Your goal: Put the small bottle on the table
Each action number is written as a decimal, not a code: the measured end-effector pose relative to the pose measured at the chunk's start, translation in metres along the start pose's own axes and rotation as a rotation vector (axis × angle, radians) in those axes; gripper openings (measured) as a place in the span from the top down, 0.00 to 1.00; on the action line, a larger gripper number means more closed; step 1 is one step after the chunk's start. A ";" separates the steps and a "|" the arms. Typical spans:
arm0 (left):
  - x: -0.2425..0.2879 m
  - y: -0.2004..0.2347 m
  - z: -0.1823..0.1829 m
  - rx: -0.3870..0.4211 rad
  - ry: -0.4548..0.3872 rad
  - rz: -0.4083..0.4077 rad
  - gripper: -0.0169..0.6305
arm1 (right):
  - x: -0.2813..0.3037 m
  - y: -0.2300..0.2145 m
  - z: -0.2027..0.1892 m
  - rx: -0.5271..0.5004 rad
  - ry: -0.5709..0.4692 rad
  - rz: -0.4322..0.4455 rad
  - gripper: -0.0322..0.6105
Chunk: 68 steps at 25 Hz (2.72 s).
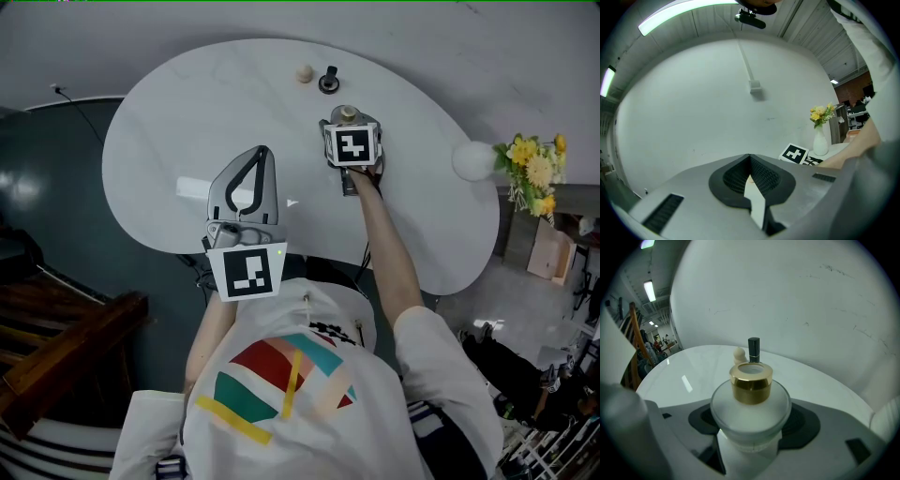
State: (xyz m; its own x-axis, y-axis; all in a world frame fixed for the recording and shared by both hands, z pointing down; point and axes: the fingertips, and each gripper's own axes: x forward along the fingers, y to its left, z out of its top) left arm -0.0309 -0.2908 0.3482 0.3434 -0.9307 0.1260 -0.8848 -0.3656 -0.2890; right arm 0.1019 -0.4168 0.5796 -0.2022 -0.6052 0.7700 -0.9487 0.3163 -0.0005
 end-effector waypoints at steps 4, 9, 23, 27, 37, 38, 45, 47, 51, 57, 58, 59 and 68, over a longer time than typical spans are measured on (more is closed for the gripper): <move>0.001 0.002 0.000 -0.007 -0.002 0.006 0.95 | 0.000 0.002 0.002 -0.002 -0.007 0.004 0.42; 0.002 0.002 -0.001 -0.032 -0.006 0.010 0.95 | 0.000 0.004 0.001 -0.006 -0.008 0.011 0.42; 0.002 0.004 0.000 -0.033 -0.008 0.036 0.95 | -0.001 0.002 0.000 0.004 -0.017 0.005 0.42; 0.001 0.004 0.001 -0.031 -0.013 0.039 0.95 | -0.002 0.003 0.000 -0.018 -0.019 0.004 0.42; -0.002 0.001 0.003 -0.030 -0.020 0.038 0.95 | -0.004 0.003 -0.009 -0.045 0.005 -0.018 0.42; -0.003 0.001 0.003 -0.029 -0.020 0.038 0.95 | -0.004 0.003 -0.009 -0.051 0.007 -0.023 0.42; -0.007 0.001 0.006 -0.026 -0.026 0.040 0.95 | -0.004 0.003 -0.008 -0.046 0.000 -0.026 0.42; -0.009 0.002 0.006 -0.025 -0.027 0.043 0.95 | -0.004 0.003 -0.009 -0.044 0.000 -0.026 0.42; -0.012 0.003 0.008 -0.024 -0.032 0.049 0.95 | -0.008 0.003 -0.005 -0.034 -0.023 -0.026 0.42; -0.012 0.003 0.013 -0.017 -0.046 0.045 0.95 | -0.031 0.004 0.021 -0.050 -0.101 -0.026 0.42; -0.012 0.003 0.014 -0.017 -0.050 0.043 0.95 | -0.036 0.004 0.026 -0.054 -0.116 -0.026 0.42; -0.012 0.002 0.014 -0.019 -0.052 0.042 0.95 | -0.042 0.005 0.032 -0.054 -0.136 -0.025 0.42; -0.008 0.014 0.031 -0.092 -0.112 0.060 0.95 | -0.143 0.005 0.114 0.039 -0.488 -0.030 0.42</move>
State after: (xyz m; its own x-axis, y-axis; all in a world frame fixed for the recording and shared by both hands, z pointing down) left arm -0.0361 -0.2884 0.3137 0.3171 -0.9484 0.0027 -0.9283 -0.3109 -0.2040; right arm 0.0987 -0.4123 0.3970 -0.2563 -0.8882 0.3814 -0.9623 0.2715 -0.0146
